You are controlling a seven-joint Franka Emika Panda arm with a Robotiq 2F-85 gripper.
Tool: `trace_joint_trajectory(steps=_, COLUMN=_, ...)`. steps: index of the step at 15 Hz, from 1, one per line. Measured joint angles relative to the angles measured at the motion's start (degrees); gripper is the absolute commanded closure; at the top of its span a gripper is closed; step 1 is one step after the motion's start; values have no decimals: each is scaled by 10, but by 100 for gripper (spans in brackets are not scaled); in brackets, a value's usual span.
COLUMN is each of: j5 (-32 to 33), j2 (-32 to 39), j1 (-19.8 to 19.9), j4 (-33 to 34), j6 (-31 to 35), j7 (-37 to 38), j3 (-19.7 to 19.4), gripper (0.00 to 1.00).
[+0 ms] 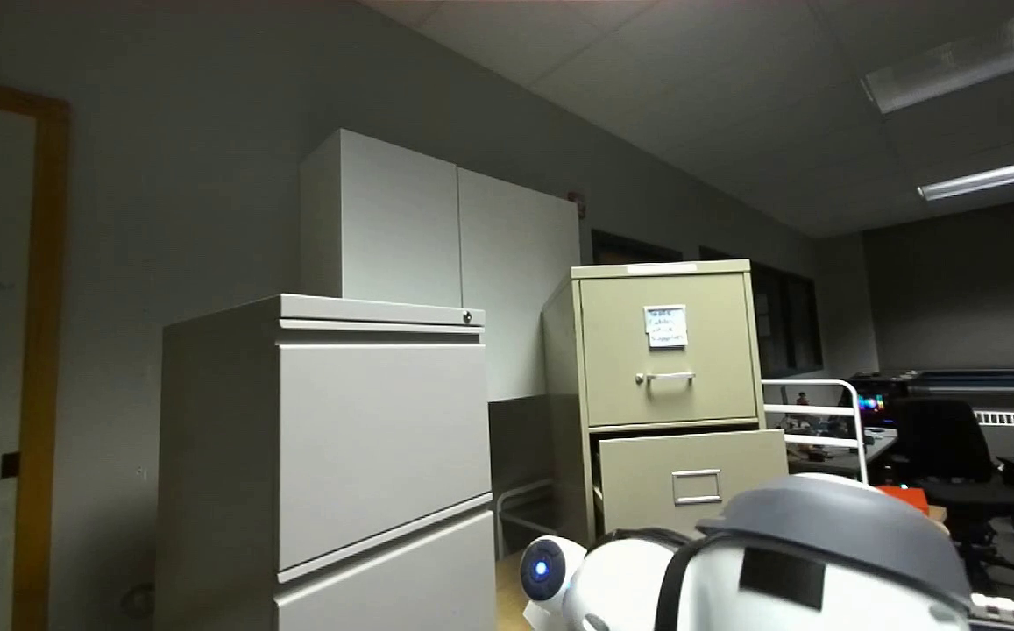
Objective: Close the bottom drawer of the beige file cabinet
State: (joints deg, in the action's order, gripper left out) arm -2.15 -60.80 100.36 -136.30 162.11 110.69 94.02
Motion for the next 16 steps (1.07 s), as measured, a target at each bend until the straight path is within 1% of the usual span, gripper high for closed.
trace_joint_trajectory(steps=3, j5=-14, j2=-52, j1=30, j4=38, j6=-21, j7=22, j3=16, gripper=93)
trace_joint_trajectory(steps=8, j5=-25, j2=-114, j1=41, j4=71, j6=-60, j7=33, j3=24, gripper=94)
trace_joint_trajectory(steps=11, j5=-25, j2=-125, j1=44, j4=84, j6=-84, j7=33, j3=25, gripper=94)
trace_joint_trajectory(steps=16, j5=-32, j2=-123, j1=52, j4=106, j6=-121, j7=30, j3=26, gripper=93)
